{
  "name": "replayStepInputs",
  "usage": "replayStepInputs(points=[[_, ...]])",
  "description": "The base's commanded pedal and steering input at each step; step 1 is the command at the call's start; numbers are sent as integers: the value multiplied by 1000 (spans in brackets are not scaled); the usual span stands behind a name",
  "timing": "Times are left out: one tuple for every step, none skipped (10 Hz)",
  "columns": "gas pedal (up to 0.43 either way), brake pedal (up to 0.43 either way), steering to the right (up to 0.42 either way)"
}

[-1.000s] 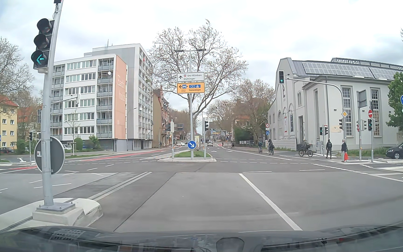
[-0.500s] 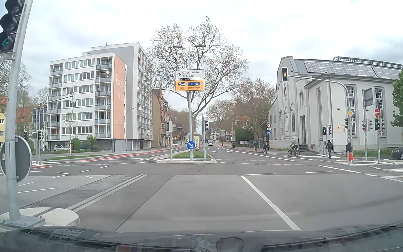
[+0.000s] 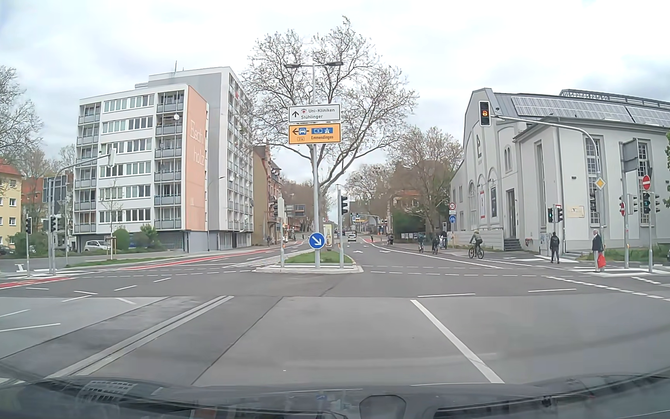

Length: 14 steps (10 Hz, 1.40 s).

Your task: Follow the waypoints while adhering to traffic rules and regulations

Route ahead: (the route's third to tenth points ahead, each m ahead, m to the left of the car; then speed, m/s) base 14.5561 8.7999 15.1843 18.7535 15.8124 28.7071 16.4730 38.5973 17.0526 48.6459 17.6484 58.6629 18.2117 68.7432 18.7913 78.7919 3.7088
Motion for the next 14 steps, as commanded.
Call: replayStepInputs(points=[[240,0,-63],[240,0,-77],[240,0,-93],[240,0,-114],[240,0,-130],[209,0,-146],[189,0,-160],[189,0,-169],[177,0,-183],[177,0,-197],[177,0,-209],[177,0,-225],[157,0,-240],[150,0,-256]])
